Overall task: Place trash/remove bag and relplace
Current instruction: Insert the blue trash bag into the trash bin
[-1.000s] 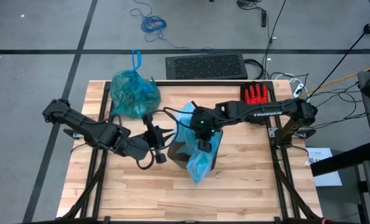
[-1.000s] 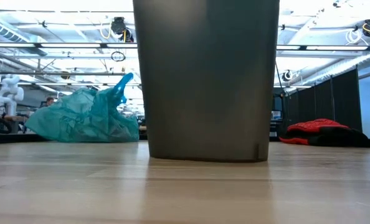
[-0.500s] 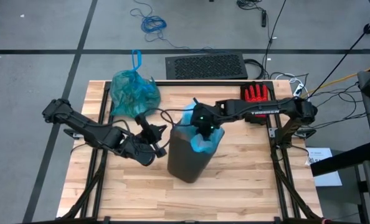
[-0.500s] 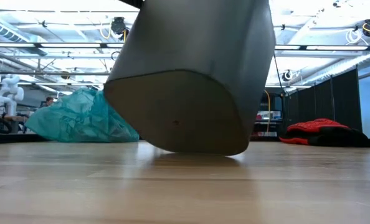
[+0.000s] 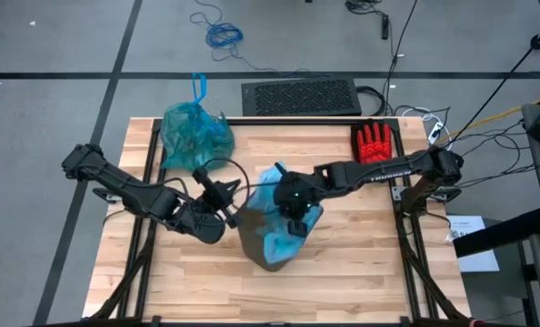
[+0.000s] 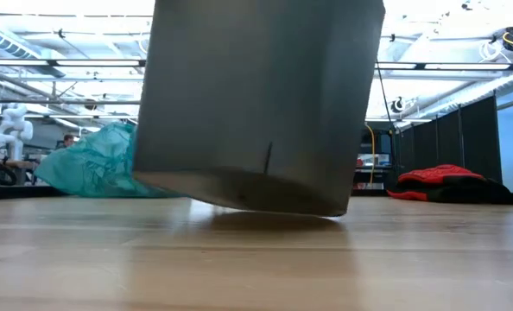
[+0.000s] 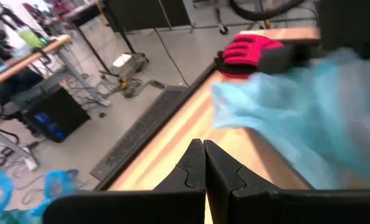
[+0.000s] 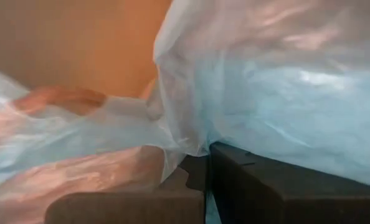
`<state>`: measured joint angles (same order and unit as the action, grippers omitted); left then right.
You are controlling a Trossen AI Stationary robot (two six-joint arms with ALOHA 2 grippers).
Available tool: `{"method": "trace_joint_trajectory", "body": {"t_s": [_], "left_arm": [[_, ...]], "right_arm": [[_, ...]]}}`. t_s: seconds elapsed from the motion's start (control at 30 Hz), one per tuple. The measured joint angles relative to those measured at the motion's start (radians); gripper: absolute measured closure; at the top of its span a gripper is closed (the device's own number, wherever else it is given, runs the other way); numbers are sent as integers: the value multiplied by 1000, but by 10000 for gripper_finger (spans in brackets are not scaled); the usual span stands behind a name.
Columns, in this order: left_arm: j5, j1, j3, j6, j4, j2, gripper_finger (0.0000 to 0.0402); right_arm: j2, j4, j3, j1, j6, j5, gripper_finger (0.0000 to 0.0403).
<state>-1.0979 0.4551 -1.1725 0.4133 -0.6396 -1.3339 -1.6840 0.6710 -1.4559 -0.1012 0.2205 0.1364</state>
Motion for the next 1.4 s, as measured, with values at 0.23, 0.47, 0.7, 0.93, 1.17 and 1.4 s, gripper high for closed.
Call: {"method": "trace_joint_trajectory", "body": {"t_s": [0.23, 0.47, 0.7, 0.93, 1.17, 1.4], "left_arm": [[-76, 10, 19, 74, -46, 78, 401], [-81, 13, 155, 164, 6, 170, 401], [-82, 13, 257, 210, 110, 212, 401], [-86, 13, 281, 208, 163, 209, 401], [-90, 22, 281, 208, 167, 209, 402], [-140, 40, 281, 208, 169, 211, 402]], "right_arm": [[-2, -97, 0, -34, -27, -5, 403], [-71, -130, -10, -20, -30, -22, 403], [-95, 5, -41, 18, -27, -127, 403], [-91, 144, -215, 14, -83, -160, 403], [-92, 161, -308, -15, -90, -162, 403], [-126, 164, -304, -39, -68, -163, 403]]}}
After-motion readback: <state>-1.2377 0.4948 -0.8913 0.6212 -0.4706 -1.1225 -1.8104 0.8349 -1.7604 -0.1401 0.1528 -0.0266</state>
